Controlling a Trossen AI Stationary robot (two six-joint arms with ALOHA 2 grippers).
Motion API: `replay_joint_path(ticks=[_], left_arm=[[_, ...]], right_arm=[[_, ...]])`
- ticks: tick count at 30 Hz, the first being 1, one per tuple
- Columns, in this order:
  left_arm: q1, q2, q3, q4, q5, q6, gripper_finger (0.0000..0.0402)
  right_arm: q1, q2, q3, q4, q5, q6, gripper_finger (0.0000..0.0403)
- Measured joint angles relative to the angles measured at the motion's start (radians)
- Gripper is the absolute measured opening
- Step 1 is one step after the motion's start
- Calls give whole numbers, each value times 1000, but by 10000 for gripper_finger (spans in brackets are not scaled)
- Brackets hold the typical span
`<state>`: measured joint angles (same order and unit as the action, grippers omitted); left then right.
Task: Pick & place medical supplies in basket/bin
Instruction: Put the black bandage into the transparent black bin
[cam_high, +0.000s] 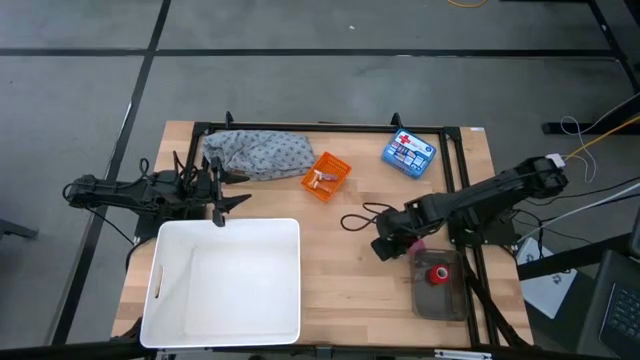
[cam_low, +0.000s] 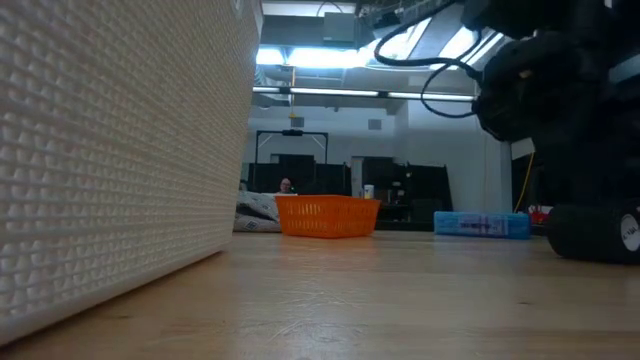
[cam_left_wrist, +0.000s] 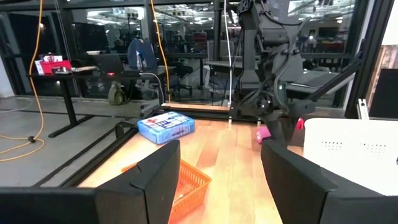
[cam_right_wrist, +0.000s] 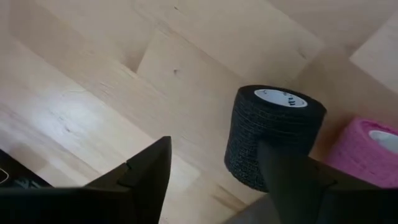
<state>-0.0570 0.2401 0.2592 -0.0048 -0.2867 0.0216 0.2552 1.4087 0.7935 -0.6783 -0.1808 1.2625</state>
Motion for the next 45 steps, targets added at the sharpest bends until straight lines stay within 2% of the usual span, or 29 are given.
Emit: replay_joint_path(ticks=[9,15,20,25,30,41,45], left_arm=[[0,0,0,0,0,0,223],[0,0,0,0,0,0,221],[0,0,0,0,0,0,223],[0,0,0,-10,0,-24,221],[0,-1,1,-22,0,-30,223],[0,-1,1,-24,0,-37,220],[0,-1,1,-24,0,-37,222]], right_arm=[[-46,5,2,-8,-28,-33,242],[-71,7,94,-26,-31,-88,243],[-85,7,190,-195,9,-100,242],[-89,9,198,-326,12,-93,242],[-89,44,199,-291,-4,-98,242],[-88,210,199,-152,-114,-239,242],[-88,246,200,-126,-165,-232,242]])
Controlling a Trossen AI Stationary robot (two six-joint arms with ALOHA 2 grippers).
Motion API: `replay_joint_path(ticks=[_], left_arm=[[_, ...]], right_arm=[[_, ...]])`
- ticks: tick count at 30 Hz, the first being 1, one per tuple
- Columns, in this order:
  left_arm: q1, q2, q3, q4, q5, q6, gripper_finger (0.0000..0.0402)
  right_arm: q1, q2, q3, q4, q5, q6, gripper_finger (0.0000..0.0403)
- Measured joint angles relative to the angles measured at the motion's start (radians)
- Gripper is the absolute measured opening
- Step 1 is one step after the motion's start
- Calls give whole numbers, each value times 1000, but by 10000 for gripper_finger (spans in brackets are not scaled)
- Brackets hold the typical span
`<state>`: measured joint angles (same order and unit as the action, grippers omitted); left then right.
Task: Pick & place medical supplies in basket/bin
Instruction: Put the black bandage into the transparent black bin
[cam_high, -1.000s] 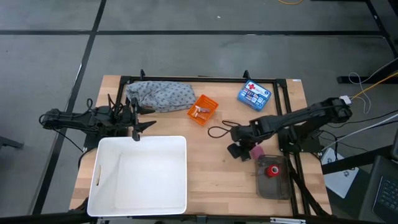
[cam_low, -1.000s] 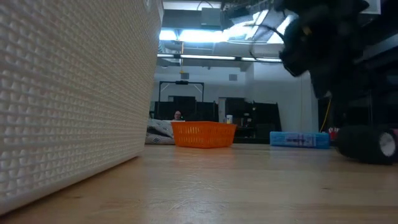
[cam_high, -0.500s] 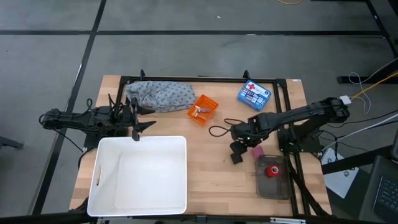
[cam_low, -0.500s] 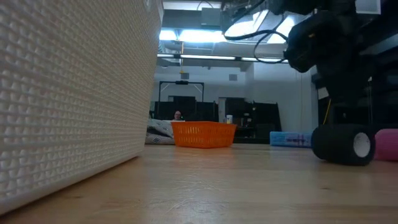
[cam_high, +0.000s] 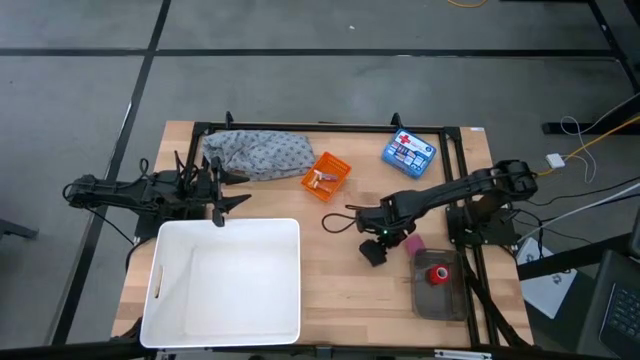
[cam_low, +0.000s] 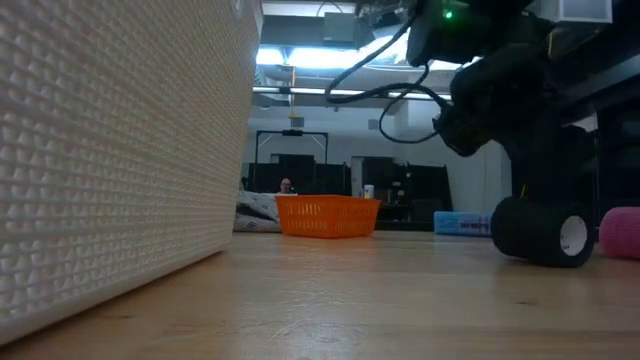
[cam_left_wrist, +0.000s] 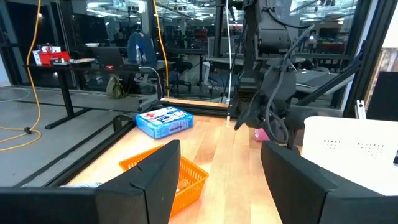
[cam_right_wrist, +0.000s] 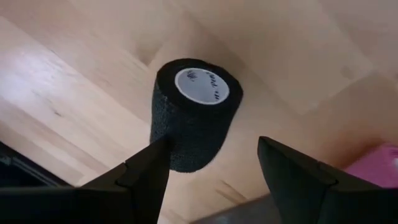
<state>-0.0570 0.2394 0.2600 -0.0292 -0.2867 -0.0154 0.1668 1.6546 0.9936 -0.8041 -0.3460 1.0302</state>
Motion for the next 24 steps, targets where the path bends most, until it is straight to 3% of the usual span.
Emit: replay_joint_path(ticks=[15,24], left_arm=[[0,1,0,-5,0,-8,223],[0,1,0,-7,0,-23,223]], right_arm=[[7,26,-1,123,-2,57,242],[30,116,1,232,-50,62,242]])
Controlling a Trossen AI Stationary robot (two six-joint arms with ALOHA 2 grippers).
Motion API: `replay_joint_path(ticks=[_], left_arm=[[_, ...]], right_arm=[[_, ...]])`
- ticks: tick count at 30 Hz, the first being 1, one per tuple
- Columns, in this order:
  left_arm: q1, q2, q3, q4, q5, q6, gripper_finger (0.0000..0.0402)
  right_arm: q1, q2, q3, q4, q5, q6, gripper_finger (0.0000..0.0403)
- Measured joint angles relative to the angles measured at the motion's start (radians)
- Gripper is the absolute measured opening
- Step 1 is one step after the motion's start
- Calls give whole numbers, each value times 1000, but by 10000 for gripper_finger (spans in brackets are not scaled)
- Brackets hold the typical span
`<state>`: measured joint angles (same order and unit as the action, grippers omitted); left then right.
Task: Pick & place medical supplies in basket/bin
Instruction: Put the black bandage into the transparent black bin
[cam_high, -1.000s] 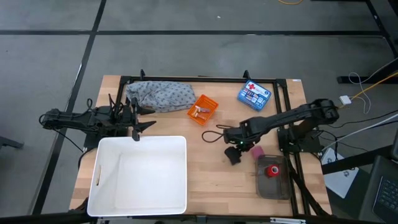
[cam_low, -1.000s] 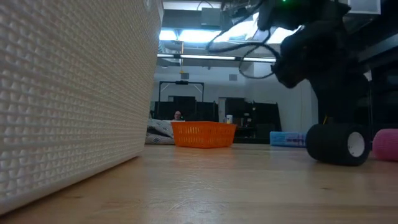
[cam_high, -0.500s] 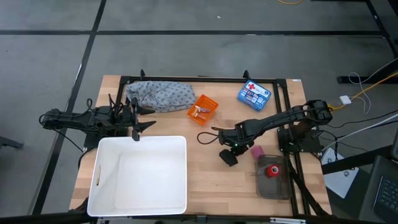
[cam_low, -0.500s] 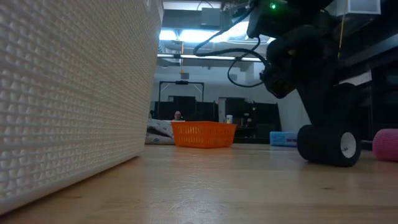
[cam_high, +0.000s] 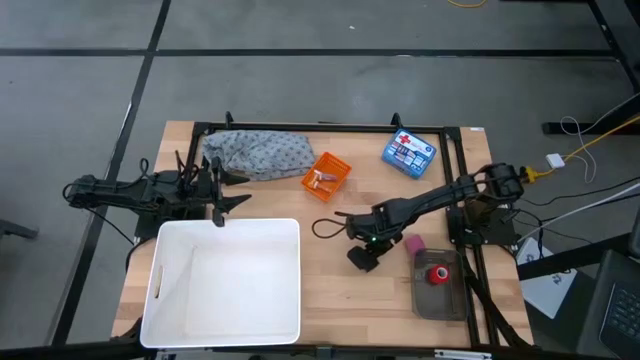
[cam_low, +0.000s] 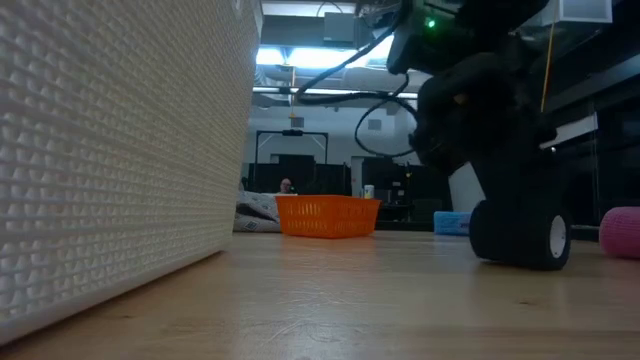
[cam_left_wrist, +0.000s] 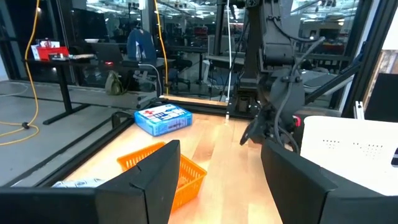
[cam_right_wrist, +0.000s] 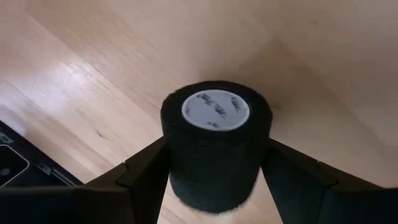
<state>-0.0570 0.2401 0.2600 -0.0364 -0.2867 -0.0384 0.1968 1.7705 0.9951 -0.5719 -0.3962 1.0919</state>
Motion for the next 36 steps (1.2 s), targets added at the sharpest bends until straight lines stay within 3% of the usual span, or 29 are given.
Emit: replay_joint_path(ticks=[7,12,16,20,24,28,36], left_arm=[[0,0,0,-2,0,-1,221],[0,0,0,-2,0,-2,223],[0,0,0,-1,0,-2,221],[0,0,0,-1,0,-2,224],[0,0,0,-6,0,-3,222],[0,-1,0,-15,0,-4,222],[0,-1,0,-17,0,-8,221]], right_arm=[[1,27,0,34,-12,-24,239],[1,28,9,32,-10,-59,207],[2,31,73,27,44,-84,180],[17,9,180,-2,110,-112,178],[62,-39,303,-107,247,-127,191],[143,-83,414,-300,470,-74,191],[422,-168,462,-575,806,338,188]])
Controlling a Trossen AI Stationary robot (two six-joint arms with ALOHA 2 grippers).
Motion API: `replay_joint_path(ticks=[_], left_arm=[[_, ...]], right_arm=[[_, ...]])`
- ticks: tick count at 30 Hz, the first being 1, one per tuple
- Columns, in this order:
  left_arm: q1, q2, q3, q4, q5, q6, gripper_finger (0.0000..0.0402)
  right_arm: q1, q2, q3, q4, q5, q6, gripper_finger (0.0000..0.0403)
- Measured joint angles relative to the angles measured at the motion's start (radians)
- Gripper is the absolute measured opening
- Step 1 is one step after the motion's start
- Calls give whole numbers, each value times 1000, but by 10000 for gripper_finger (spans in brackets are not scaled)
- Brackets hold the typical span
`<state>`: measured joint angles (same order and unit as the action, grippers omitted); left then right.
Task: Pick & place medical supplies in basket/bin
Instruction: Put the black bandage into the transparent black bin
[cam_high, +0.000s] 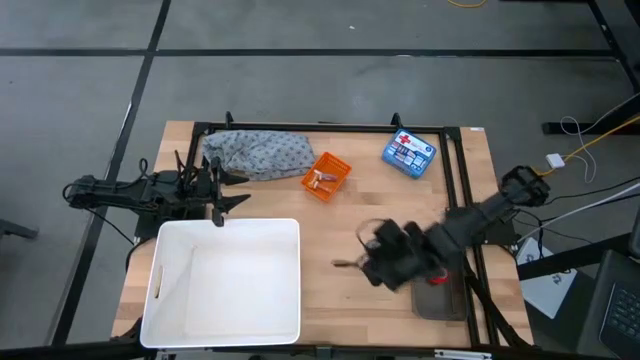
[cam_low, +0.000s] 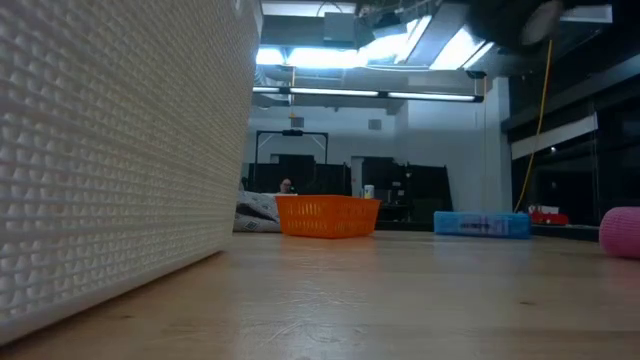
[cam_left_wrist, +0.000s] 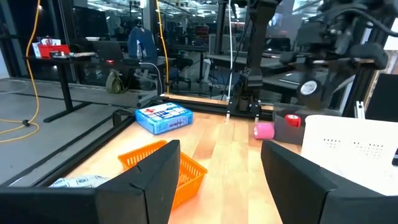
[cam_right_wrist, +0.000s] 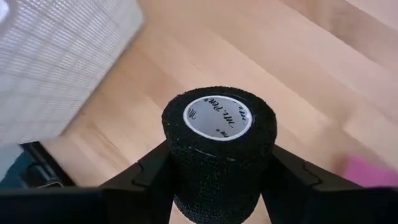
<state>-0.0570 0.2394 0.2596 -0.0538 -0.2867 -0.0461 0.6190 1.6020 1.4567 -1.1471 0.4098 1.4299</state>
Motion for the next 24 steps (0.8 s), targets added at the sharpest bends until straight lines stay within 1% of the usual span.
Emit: replay_joint_path(ticks=[3,6,11,12,16,19,24], left_arm=[[0,0,0,-3,0,-13,222],[0,0,0,-3,0,-19,223],[0,0,0,-4,0,-19,221],[0,0,0,-4,0,-19,222],[0,1,0,-3,0,-20,223],[0,1,0,-3,0,-21,222],[0,1,-1,-3,0,-21,221]], right_arm=[[121,1,-6,-86,79,205,192],[229,15,-42,-148,142,423,191],[373,36,-160,-183,158,784,189],[393,40,-185,-177,155,819,189],[413,42,-256,-100,100,840,190],[404,51,-281,-70,123,839,188],[416,60,-312,-86,115,839,189]])
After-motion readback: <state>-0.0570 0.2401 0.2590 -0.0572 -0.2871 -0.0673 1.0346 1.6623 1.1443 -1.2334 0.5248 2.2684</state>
